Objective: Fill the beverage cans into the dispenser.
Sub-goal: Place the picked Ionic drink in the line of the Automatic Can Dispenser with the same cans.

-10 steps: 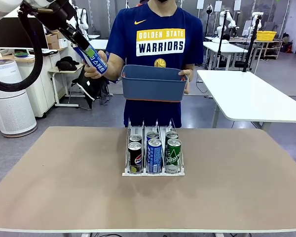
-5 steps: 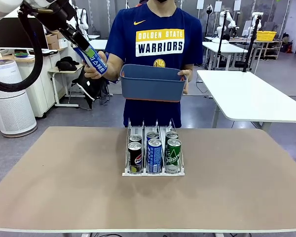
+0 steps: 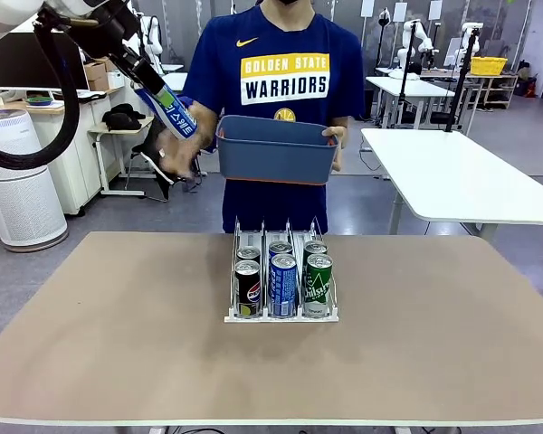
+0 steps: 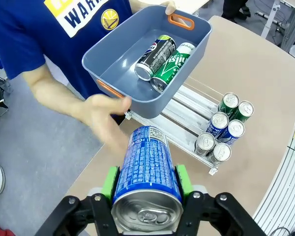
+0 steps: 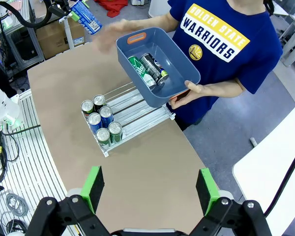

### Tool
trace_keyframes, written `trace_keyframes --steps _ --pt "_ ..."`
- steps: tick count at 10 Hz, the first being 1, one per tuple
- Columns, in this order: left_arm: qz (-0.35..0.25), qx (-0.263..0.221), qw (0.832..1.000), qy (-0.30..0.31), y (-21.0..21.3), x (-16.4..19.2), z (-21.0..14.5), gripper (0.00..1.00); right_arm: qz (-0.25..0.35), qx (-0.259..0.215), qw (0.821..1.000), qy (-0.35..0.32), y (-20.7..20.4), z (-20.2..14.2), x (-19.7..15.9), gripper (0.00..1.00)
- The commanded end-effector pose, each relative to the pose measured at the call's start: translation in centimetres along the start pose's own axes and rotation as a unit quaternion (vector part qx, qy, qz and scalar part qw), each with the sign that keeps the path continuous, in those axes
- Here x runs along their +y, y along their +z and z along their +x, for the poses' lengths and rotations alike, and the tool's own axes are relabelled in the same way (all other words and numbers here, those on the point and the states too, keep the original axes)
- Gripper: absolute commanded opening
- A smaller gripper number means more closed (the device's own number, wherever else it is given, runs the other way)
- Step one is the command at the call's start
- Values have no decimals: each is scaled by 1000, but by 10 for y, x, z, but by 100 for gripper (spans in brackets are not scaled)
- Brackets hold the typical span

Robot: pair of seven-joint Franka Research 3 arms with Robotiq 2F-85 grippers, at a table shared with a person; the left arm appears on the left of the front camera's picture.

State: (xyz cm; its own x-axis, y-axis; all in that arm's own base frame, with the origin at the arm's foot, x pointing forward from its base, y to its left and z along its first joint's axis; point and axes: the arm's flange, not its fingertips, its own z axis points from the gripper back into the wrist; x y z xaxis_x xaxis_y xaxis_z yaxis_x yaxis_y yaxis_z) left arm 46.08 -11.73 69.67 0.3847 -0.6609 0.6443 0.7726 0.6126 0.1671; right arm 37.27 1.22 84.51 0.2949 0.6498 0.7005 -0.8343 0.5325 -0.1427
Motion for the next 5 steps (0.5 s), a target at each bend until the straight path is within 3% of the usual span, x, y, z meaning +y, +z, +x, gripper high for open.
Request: trace_keyframes --steps 1,5 --pt "1 -3 1000 -4 2 1 0 0 0 -2 1000 0 1 0 0 100" --pt "1 -3 1000 -4 2 1 0 0 0 -2 1000 0 1 0 0 100"
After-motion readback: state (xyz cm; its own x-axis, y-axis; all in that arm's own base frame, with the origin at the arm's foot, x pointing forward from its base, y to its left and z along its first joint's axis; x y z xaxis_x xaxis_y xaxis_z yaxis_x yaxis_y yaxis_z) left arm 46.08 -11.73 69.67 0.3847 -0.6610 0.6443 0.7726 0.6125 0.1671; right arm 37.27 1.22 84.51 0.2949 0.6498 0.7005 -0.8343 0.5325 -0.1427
